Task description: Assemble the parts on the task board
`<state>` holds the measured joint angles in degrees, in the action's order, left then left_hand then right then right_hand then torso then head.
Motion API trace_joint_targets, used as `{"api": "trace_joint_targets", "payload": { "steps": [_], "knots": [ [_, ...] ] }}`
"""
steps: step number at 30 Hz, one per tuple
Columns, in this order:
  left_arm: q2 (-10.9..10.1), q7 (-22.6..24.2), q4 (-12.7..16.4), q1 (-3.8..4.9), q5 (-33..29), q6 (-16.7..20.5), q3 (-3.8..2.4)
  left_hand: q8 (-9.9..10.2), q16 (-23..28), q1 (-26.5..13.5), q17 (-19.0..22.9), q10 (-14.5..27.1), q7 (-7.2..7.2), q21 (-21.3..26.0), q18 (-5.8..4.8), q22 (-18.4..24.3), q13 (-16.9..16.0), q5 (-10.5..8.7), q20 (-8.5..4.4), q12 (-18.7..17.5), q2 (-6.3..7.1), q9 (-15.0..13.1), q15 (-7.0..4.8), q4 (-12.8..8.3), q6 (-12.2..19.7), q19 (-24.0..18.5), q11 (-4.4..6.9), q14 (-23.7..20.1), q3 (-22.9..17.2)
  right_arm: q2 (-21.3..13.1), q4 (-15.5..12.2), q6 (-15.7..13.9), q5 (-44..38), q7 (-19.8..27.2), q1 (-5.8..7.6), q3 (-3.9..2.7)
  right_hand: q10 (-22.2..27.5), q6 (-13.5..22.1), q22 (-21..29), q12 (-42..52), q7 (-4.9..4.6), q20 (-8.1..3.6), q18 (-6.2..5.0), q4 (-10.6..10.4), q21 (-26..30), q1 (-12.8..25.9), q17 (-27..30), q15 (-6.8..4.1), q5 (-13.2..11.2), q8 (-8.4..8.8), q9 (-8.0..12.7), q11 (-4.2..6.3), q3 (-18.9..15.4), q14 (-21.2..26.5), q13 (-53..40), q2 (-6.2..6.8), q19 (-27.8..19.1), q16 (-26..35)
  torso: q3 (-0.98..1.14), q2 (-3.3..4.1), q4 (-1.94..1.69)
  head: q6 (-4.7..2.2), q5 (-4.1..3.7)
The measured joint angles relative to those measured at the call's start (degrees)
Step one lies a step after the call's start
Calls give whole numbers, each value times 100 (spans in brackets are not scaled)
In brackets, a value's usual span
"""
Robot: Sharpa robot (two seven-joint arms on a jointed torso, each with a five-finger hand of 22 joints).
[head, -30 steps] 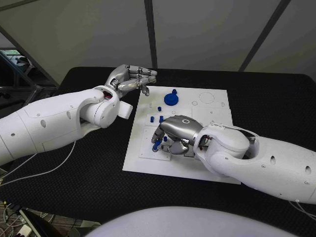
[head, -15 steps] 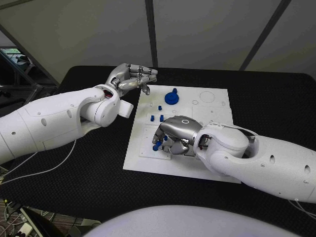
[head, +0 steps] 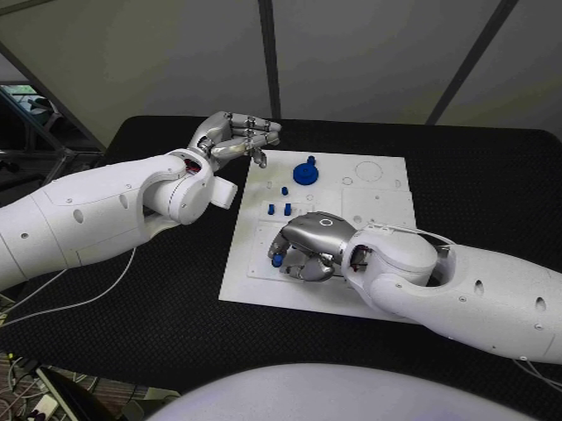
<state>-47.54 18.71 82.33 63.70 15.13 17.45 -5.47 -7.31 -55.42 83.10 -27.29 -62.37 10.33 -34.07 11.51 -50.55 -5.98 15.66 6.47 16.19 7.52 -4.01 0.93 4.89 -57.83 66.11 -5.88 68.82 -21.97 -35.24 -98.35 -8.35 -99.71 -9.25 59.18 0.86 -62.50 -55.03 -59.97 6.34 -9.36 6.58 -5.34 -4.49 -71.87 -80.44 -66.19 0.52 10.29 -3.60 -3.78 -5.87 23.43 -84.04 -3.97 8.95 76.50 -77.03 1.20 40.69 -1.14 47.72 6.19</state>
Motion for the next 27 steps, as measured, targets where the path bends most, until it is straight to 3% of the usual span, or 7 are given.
{"api": "trace_joint_targets", "payload": {
  "steps": [8,14,17,21,24,27],
  "knots": [
    [-1,-7,-2,1,0,-5,0,0,0,0,0,0,0,0,0,0,0,0,0,0,0,0,0,0,0,0,0,0,0,-22,-16,-67,-11,2,0,20,280,216,108,-21,66,15,0,22,83,23,88,0,0,0,0,-19,-168,0,0,23,-65,37,4,-3,1,0,5],
    [-1,-13,-6,1,0,-9,0,0,0,0,0,0,0,0,0,0,0,0,0,0,0,0,0,0,0,0,0,0,0,-130,-93,-420,-12,47,0,22,438,274,251,-21,81,28,-1,28,190,23,194,21,0,0,-9,-36,-288,20,-1,23,-137,103,8,-3,8,-13,-13],
    [-1,-15,-10,1,0,-11,0,0,0,0,-1,-1,0,0,0,0,1,0,0,0,0,0,0,0,0,0,0,0,0,-205,-147,-628,-1,90,0,22,460,295,334,-3,63,38,-93,30,257,23,267,41,0,0,-9,-58,-332,0,-1,23,-187,157,10,-3,8,-25,-25],
    [0,-19,-18,0,0,-15,0,0,0,0,-1,-1,0,0,0,-1,1,0,0,0,0,0,0,0,0,0,-1,0,0,-426,-281,-950,54,173,0,20,459,292,441,81,60,36,-92,33,326,23,362,41,0,-19,-24,-57,-361,0,-5,23,-252,215,10,-4,9,-54,-79],
    [-3,-22,-20,0,0,-21,0,0,0,0,-1,-1,0,0,0,-1,1,0,0,0,0,0,0,0,0,0,-1,0,0,-730,-440,-1146,199,236,-1,4,265,131,535,267,-9,16,-92,-6,400,59,438,40,70,-108,-61,-4,-401,0,-45,-13,-290,267,9,-9,14,-85,-141],
    [-13,-25,-18,-1,0,-28,2,0,0,0,-1,-1,0,0,0,-1,1,0,0,0,0,0,0,0,0,0,-1,0,0,-1175,-588,-1280,600,273,-1,-105,-195,-134,475,507,-39,11,-92,-46,389,95,396,38,122,-227,-108,40,-441,2,-124,-50,-284,265,5,-18,21,-132,-243]
  ]
}}
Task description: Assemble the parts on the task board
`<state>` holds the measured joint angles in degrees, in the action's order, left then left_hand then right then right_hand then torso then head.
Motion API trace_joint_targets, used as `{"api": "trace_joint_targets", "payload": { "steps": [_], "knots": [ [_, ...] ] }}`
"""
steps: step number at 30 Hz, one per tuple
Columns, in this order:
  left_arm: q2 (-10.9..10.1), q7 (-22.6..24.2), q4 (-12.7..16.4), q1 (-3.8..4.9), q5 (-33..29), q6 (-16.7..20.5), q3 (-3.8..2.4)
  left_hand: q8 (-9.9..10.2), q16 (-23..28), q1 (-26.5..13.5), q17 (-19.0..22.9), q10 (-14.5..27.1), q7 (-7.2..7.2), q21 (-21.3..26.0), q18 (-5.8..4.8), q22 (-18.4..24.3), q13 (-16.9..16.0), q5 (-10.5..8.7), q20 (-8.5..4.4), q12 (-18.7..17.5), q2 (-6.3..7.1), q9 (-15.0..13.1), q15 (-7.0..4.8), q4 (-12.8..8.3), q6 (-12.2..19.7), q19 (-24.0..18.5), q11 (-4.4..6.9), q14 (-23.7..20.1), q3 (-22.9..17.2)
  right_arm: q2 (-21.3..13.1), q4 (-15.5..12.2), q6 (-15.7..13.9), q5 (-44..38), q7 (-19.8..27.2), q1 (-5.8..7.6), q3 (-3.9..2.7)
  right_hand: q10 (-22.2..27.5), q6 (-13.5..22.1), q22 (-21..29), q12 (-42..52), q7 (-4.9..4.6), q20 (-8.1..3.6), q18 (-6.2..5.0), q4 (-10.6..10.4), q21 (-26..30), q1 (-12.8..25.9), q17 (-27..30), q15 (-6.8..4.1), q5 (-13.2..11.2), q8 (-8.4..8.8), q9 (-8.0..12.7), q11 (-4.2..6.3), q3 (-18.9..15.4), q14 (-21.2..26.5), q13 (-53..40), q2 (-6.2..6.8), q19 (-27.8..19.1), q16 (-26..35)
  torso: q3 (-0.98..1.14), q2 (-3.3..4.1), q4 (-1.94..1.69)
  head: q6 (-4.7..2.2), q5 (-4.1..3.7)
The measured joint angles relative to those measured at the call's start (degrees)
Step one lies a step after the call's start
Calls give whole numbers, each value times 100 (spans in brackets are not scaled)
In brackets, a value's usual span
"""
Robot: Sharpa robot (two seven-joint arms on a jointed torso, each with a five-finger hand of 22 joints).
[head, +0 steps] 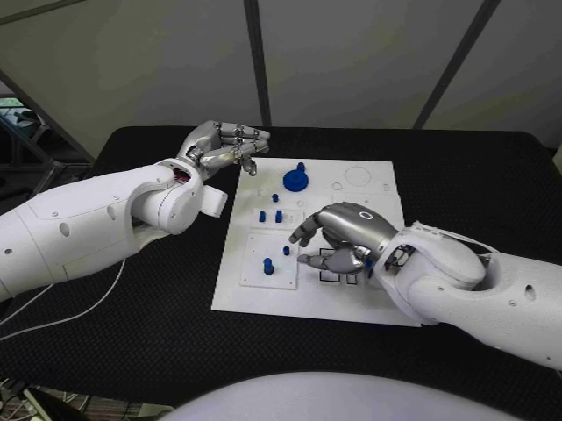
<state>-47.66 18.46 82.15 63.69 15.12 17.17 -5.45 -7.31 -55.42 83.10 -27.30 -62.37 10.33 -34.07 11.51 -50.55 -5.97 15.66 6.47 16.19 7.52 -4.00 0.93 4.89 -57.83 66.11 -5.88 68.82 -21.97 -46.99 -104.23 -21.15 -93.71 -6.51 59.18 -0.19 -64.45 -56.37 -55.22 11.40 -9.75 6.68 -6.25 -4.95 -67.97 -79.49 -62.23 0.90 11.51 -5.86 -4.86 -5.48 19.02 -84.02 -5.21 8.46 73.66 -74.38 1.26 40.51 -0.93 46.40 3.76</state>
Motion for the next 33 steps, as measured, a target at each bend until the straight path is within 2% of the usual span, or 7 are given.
{"api": "trace_joint_targets", "payload": {
  "steps": [3,8,11,14,16,22,33],
  "knots": [
    [-26,-3,6,0,0,-4,1,0,0,0,0,0,0,0,0,0,0,0,0,0,0,0,0,0,0,0,0,0,0,-442,-113,-89,491,-3,21,-60,-580,-166,-301,304,86,-74,1,-129,-216,146,-183,-123,149,-79,-24,133,-92,-1,-153,-24,207,-118,-4,-8,13,-59,-135],
    [-70,-9,30,0,0,-8,17,0,0,0,7,0,0,0,-1,8,-5,0,0,0,0,0,0,0,0,0,0,0,0,-1083,-316,-158,1116,-132,24,-92,-1198,-355,-794,874,275,-256,2,-327,-553,375,-503,-293,313,-240,-84,334,-409,-5,-614,138,487,-323,-7,-19,51,-135,-347],
    [-80,-12,61,0,0,-12,22,0,0,0,7,0,0,0,0,8,-5,0,0,0,0,0,0,0,0,0,0,0,0,-1397,-463,-171,1334,-284,23,-98,-1273,-419,-1210,1564,340,-346,141,-440,-833,500,-769,-373,464,-354,-155,396,-731,1,-1304,152,701,-501,-11,-25,75,-163,-478],
    [-82,-16,92,0,0,-18,30,0,0,0,7,0,0,0,-1,8,-5,0,0,0,0,0,0,0,0,0,0,0,0,-1597,-567,-173,1406,-480,20,-102,-1411,-443,-1563,3441,378,-383,142,-614,-1059,653,-1169,-381,666,-486,-268,469,-1074,9,-3349,114,837,-744,-17,-30,99,-180,-598],
    [-88,-18,114,0,0,-22,35,0,0,0,6,0,0,0,0,8,-5,0,0,0,0,0,0,0,0,0,0,0,0,-1701,-625,-170,1410,-653,17,-102,-1415,-389,-1700,4276,418,-369,232,-735,-1147,720,-1255,-381,863,-563,-350,476,-1323,9,-4279,111,871,-854,-18,-30,114,-183,-656],
    [-108,-25,160,0,-1,-30,42,0,0,0,6,0,0,0,0,7,-5,0,0,6,0,0,18,-3,0,0,0,-18,3,-1916,-802,-108,1213,-1220,-32,-94,-1332,-179,-1913,5475,394,-362,230,-1117,-1273,717,-1272,-381,930,-827,-600,456,-1986,9,-5720,32,920,-997,-23,-28,154,-159,-748],
    [-147,-37,226,-2,0,-48,49,0,0,0,6,0,0,0,0,7,-4,0,0,22,0,0,20,-16,0,0,0,-20,16,-1844,-862,125,695,-1971,-281,-88,-1332,-79,-1973,5669,391,-342,228,-1176,-1306,855,-1271,-380,930,-1026,-766,455,-2408,9,-6068,-102,939,-1047,-29,-26,160,-93,-768]
  ]
}}
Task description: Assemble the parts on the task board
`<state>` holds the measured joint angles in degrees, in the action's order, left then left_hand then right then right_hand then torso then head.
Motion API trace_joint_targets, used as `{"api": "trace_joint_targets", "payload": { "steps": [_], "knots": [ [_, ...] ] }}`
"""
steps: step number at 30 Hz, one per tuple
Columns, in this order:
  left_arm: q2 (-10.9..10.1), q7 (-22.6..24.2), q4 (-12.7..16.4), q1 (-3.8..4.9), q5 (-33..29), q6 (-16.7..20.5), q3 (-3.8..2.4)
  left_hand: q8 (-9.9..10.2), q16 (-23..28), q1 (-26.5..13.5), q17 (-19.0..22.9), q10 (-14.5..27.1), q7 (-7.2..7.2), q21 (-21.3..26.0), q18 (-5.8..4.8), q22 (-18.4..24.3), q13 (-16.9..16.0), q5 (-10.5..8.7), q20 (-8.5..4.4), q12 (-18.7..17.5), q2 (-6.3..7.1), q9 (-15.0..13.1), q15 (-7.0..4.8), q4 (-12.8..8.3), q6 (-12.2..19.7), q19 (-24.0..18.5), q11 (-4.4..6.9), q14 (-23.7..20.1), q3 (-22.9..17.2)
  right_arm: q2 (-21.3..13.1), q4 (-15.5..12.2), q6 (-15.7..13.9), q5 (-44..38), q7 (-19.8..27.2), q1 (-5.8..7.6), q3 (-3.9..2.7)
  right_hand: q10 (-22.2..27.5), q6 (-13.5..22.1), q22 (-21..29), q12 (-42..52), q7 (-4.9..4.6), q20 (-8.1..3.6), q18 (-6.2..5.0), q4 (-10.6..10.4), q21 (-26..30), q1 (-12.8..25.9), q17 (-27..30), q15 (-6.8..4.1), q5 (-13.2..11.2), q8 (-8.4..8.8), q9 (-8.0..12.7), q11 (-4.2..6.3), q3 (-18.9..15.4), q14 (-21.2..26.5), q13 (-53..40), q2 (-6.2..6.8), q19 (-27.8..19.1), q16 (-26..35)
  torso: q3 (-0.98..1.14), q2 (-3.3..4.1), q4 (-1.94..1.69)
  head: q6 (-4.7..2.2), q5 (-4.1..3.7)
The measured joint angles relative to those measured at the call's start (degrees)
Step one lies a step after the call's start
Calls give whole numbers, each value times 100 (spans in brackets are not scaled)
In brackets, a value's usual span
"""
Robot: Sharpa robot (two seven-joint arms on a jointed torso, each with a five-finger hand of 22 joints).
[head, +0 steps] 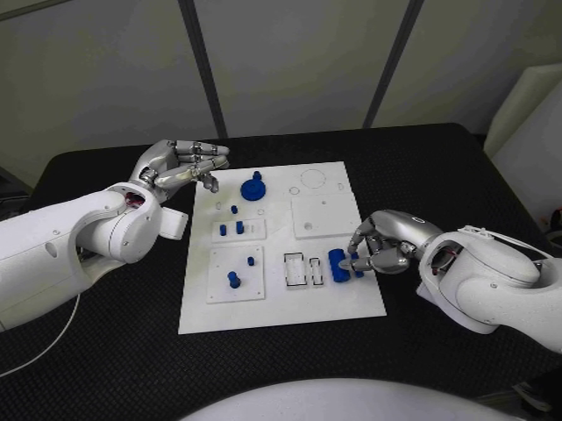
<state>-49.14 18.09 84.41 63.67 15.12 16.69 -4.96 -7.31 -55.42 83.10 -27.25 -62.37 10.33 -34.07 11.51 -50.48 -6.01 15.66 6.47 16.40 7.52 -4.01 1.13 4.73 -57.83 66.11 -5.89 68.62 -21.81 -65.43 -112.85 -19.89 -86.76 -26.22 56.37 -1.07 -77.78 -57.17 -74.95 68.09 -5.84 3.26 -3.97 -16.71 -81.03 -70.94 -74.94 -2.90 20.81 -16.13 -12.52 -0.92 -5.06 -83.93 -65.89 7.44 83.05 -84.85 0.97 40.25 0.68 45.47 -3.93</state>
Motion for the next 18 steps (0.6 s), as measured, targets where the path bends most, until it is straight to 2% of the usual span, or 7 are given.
{"api": "trace_joint_targets", "payload": {
  "steps": [5,18],
  "knots": [
    [-13,-1,9,-1,0,-1,1,0,0,0,0,0,0,0,0,0,0,0,0,0,0,0,0,0,0,0,0,0,0,82,12,58,-147,-138,-110,4,0,13,1,19,13,0,0,-1,0,21,0,0,27,-23,-24,0,-45,0,-22,-21,0,0,0,-1,0,15,19],
    [-22,-4,10,-7,0,-8,2,0,0,0,7,0,0,23,0,4,-5,0,0,0,0,0,0,0,0,0,0,0,0,332,135,116,-402,-300,-200,-5,0,18,1,91,18,0,-1,-12,0,53,1,1,32,-107,-83,0,-108,0,-121,-53,0,0,1,0,0,57,80]
  ]
}}
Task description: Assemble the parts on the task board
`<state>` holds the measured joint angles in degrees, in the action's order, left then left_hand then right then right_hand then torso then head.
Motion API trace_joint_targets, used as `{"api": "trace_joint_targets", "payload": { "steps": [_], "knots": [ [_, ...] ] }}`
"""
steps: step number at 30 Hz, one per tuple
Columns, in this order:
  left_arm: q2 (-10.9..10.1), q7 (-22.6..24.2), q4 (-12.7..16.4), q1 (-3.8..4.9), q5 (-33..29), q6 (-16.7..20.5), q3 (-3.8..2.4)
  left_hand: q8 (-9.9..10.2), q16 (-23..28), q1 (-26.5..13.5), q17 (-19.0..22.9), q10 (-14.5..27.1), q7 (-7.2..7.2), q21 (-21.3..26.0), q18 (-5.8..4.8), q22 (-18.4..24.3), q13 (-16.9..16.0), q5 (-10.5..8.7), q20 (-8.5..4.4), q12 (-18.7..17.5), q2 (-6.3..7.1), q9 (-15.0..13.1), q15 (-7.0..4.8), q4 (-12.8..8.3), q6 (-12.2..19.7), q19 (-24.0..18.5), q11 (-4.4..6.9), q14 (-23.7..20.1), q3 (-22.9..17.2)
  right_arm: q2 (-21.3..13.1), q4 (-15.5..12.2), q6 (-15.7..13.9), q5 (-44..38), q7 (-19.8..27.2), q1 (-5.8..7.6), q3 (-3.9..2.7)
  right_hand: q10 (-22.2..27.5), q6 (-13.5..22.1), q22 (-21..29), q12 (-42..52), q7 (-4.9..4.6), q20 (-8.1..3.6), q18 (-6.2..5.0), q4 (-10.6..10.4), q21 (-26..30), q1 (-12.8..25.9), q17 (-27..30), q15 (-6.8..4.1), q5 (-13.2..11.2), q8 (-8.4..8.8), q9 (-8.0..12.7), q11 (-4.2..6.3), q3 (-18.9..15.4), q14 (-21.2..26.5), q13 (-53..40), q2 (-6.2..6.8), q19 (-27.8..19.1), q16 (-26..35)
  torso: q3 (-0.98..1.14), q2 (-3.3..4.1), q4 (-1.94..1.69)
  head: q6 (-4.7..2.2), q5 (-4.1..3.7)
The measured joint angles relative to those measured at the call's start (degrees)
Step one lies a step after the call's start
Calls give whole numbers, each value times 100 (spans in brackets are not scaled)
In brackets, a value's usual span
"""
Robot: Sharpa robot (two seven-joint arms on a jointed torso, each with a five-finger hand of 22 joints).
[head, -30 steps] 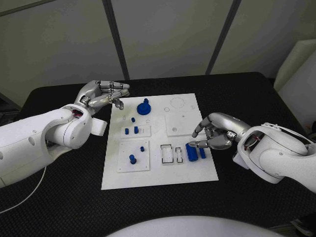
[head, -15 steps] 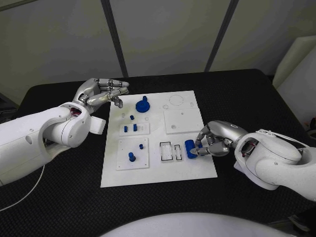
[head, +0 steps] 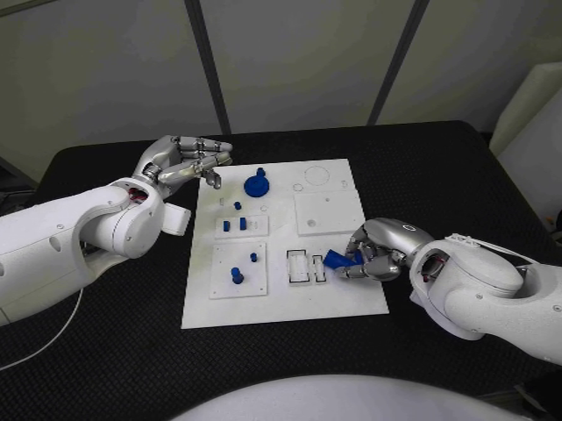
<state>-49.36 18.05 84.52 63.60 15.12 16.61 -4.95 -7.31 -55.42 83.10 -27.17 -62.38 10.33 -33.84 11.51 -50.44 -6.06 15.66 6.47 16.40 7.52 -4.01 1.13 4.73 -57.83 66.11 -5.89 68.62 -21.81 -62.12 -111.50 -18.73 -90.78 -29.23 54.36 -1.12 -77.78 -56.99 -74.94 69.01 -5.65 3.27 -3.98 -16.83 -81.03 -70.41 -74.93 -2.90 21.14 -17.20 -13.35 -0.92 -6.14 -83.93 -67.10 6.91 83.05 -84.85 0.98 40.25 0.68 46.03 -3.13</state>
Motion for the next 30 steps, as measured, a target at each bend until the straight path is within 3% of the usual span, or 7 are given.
{"api": "trace_joint_targets", "payload": {
  "steps": [8,16,18,20,30],
  "knots": [
    [4,-2,2,-3,0,-7,0,0,0,0,0,0,0,0,0,0,0,0,0,0,0,0,0,0,0,0,0,0,0,158,110,-51,-86,-44,-27,-27,-66,3,0,138,6,-2,0,18,-34,-120,0,1,161,-129,-95,22,-26,0,-193,-193,1,-3,-4,2,-4,19,15],
    [-9,-4,6,-7,0,-10,1,0,0,0,-1,0,0,0,0,-1,1,0,0,0,0,0,0,0,0,0,0,0,0,155,77,-256,-109,-60,-66,-8,-219,-96,1,378,106,-62,-1,44,-101,-348,1,-42,421,-290,-195,73,-19,0,-478,-382,61,-67,-6,1,0,27,51],
    [-10,-4,6,-10,0,-11,1,0,0,0,-1,0,0,0,0,-1,1,0,0,0,0,0,0,0,0,0,0,0,0,127,29,-331,-108,-63,-80,5,-231,-118,1,409,131,-61,3,46,-127,-411,1,-64,517,-296,-205,86,-18,-4,-536,-393,61,-85,-4,-1,6,27,55],
    [-10,-5,6,-12,0,-13,1,0,0,0,-1,0,0,0,0,-1,1,0,0,0,0,0,0,0,0,0,0,0,0,86,-58,-437,-96,-64,-88,8,-241,-137,1,457,154,-82,92,46,-128,-433,1,-72,601,-329,-254,95,-18,-11,-585,-415,81,-102,-3,-2,9,27,60],
    [-8,-6,-3,-17,0,-16,1,0,0,0,-2,0,0,0,0,-1,2,0,0,0,0,0,0,0,0,0,0,0,0,35,-405,-963,105,29,-82,-3,-321,-188,1,486,168,-82,92,53,-167,-440,2,-102,732,-370,-271,134,-26,-1,-667,-422,81,-120,-13,-9,-3,3,58]
  ]
}}
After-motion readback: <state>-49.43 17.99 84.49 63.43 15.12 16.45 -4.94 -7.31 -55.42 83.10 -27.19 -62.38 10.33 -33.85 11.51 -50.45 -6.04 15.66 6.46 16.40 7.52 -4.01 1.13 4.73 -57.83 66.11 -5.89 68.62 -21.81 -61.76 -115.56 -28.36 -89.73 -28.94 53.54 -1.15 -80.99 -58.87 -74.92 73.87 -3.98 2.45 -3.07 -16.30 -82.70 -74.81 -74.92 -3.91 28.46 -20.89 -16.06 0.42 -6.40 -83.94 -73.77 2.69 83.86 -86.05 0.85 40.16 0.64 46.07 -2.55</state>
